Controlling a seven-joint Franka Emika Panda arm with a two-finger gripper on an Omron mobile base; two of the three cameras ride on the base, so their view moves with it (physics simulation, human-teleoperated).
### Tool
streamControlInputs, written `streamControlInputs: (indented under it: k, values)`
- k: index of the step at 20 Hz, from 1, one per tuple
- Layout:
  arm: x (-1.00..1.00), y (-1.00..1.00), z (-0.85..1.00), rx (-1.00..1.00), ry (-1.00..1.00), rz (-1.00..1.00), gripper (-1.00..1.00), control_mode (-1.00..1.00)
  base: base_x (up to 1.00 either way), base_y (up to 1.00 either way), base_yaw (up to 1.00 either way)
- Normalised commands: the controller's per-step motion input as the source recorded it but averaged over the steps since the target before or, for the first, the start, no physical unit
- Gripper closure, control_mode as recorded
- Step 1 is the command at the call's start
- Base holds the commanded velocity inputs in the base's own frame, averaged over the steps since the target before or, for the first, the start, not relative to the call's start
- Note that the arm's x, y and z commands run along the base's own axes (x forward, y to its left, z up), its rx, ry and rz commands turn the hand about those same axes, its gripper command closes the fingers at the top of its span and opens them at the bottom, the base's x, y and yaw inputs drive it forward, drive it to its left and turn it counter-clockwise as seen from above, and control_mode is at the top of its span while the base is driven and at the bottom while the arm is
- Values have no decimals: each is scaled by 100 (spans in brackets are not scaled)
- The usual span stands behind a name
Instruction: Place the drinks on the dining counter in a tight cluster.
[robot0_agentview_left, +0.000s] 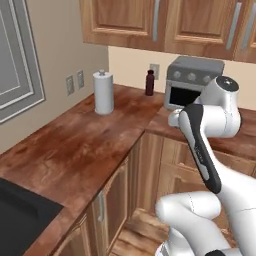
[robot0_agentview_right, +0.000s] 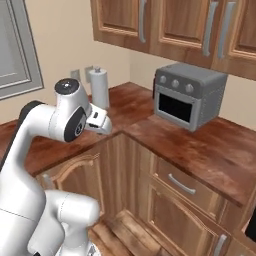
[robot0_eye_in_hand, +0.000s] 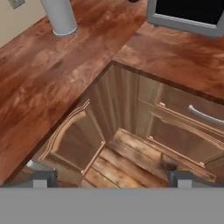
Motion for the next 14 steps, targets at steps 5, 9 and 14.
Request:
streamControlInputs:
  k: [5, 9, 14]
  values:
    - [0, 0, 0, 0, 0, 0, -100, 100, 79, 0, 7]
    - [0, 0, 0, 0, 0, 0, -100, 100, 63, -3, -2]
    - [0, 0, 0, 0, 0, 0, -100, 100, 65, -4, -10]
